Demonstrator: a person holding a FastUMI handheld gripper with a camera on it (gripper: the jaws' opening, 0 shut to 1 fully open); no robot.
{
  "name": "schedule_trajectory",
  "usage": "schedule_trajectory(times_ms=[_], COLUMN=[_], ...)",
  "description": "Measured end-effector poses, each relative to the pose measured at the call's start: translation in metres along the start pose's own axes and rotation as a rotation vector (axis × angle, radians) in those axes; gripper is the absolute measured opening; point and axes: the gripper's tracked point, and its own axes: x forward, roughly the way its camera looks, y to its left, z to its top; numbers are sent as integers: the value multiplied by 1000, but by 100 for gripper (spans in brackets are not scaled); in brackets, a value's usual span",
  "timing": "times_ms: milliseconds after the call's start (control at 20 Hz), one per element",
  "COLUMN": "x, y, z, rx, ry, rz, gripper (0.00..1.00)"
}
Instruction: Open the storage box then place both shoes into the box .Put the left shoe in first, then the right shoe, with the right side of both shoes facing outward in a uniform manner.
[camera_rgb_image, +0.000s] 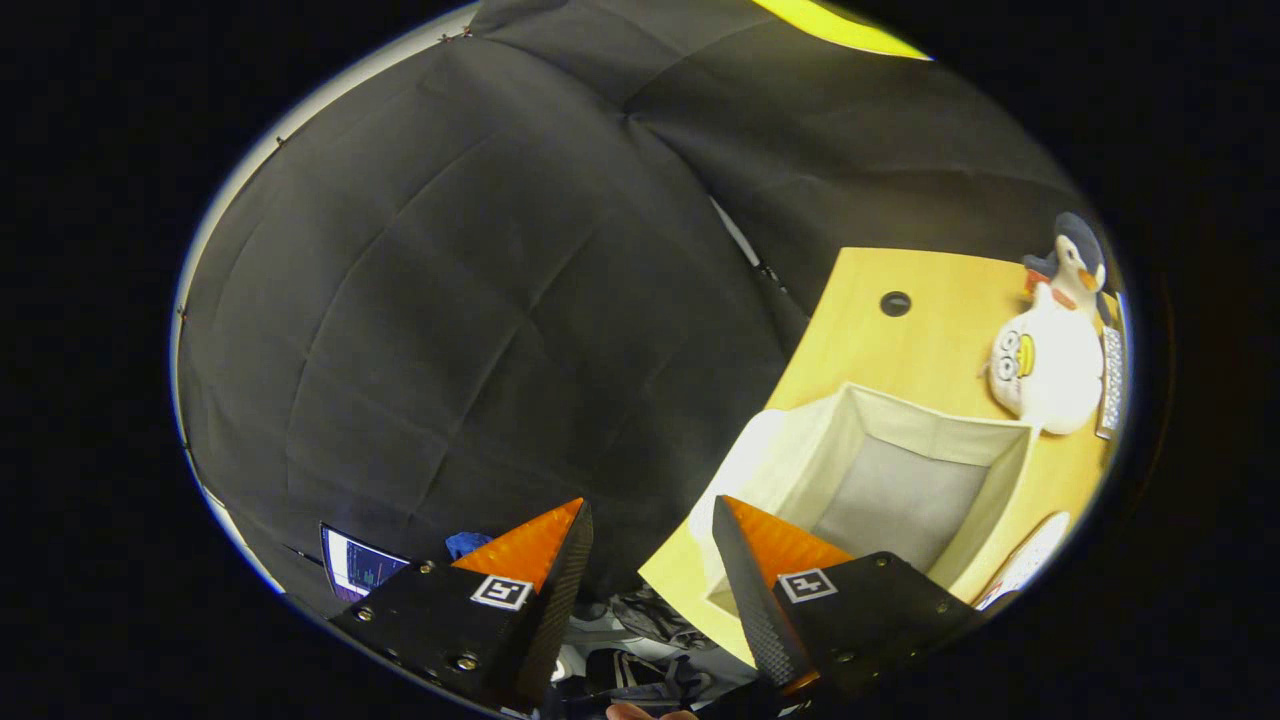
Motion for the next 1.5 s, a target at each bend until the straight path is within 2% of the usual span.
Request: schedule_trajectory(times_ms=[350, 850, 1050, 1200, 1500], x=[-74, -152, -170, -180, -183], y=[-75, -182, -219, -237, -294], z=[-14, -66, -105, -138, -187], rx=[40, 147, 201, 271, 318], ry=[-60, -69, -26, 27, 133], rz=[-95, -247, -322, -341, -468], gripper=[75, 75, 75, 74, 75])
